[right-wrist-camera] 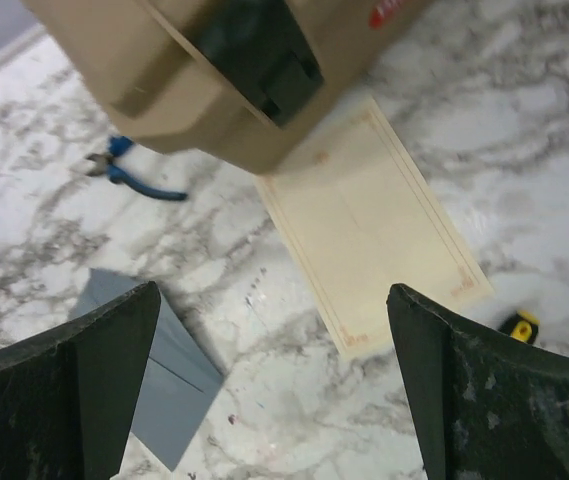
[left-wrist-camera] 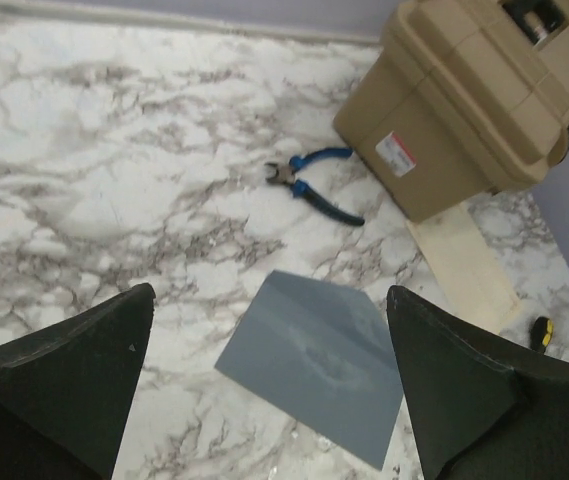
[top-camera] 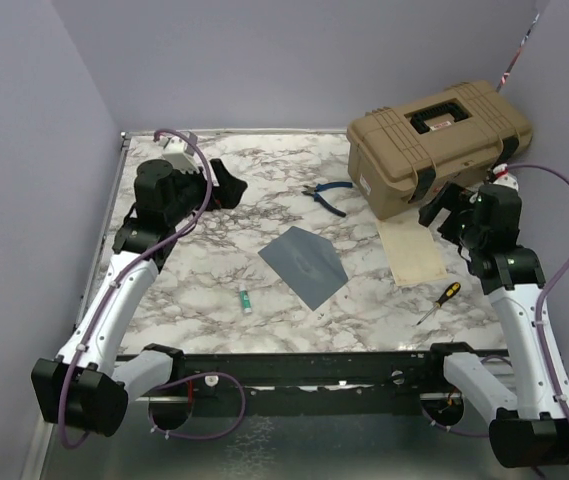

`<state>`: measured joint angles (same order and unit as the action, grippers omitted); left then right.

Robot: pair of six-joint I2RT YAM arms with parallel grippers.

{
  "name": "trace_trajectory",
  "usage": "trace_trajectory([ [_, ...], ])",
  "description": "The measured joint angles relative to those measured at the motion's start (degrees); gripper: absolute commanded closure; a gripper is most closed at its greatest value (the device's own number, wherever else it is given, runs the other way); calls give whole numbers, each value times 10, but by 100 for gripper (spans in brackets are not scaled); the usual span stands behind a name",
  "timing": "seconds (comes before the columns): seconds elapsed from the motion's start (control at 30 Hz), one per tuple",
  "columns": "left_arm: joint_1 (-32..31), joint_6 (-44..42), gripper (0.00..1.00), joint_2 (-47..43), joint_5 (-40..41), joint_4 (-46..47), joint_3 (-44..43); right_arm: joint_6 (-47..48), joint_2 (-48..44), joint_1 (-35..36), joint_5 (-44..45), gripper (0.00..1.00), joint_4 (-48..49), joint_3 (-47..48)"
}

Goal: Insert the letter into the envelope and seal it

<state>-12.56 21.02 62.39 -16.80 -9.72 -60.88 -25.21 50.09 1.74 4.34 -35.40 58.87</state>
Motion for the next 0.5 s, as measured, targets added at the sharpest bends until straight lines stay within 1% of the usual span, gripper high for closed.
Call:
trace_trajectory([
  [0.13,-9,4,1,2,10,-16,58,-35,9,0,36,1,-48,-46],
  [0.27,-12,25,1,11,10,-28,108,-70,21,0,53,6,-81,-85],
  [0.5,-14,54,1,80,-37,-28,117,-104,68,0,33,11,-64,-173],
])
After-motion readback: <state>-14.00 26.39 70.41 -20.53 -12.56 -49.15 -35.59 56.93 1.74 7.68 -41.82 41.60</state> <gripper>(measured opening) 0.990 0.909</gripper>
